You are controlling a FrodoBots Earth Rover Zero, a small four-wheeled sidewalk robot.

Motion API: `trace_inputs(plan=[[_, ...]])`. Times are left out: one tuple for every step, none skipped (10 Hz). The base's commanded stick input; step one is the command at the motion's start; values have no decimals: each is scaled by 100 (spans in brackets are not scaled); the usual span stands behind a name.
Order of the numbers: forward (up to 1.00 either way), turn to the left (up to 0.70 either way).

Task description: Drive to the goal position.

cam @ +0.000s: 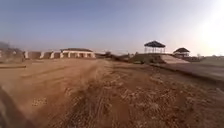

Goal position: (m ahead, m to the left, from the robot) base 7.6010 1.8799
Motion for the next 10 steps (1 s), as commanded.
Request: trace_inputs(plan=[[70, 0], [70, 0], [70, 0], [70, 0], [70, 0], [70, 0], [70, 0], [70, 0], [70, 0], [70, 0]])
